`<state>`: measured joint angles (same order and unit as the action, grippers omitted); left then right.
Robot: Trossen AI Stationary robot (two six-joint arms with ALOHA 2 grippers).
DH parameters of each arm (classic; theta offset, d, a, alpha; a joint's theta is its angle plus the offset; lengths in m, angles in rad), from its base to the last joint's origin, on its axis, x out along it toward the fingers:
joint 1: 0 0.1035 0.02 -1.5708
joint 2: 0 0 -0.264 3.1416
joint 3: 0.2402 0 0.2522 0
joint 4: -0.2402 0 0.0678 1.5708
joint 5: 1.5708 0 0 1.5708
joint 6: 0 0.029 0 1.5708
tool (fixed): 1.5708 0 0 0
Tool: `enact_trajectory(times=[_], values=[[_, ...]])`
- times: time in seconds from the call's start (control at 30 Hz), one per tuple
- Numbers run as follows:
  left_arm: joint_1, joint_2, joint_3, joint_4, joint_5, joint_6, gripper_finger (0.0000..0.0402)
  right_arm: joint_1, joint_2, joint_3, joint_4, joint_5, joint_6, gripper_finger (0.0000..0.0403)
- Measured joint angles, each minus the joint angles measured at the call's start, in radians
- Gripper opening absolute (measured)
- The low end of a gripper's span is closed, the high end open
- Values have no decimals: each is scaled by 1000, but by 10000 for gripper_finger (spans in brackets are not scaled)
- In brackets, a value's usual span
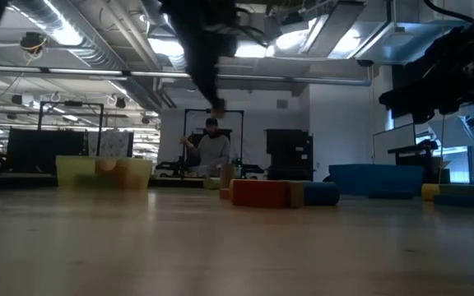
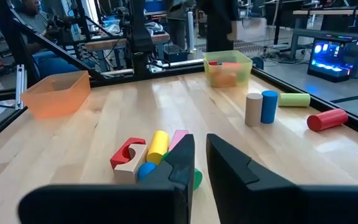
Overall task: Sort blocks by size
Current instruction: Put the brown arch block into the yellow bin
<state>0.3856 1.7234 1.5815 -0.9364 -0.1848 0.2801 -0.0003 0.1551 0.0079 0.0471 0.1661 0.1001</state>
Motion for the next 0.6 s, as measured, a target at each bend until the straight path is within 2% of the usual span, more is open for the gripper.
enact_trajectory(times=[0.2, 0.33, 0.6], values=[[116, -208, -229, 6, -12, -82, 33, 0, 0, 0, 0, 0, 0, 46], [214, -296, -368, 35, -18, -137, 31, 0, 0, 0, 0, 1, 0, 46], [385, -297, -572, 206, -19, -270, 31, 0, 0, 0, 0, 8, 29, 46]])
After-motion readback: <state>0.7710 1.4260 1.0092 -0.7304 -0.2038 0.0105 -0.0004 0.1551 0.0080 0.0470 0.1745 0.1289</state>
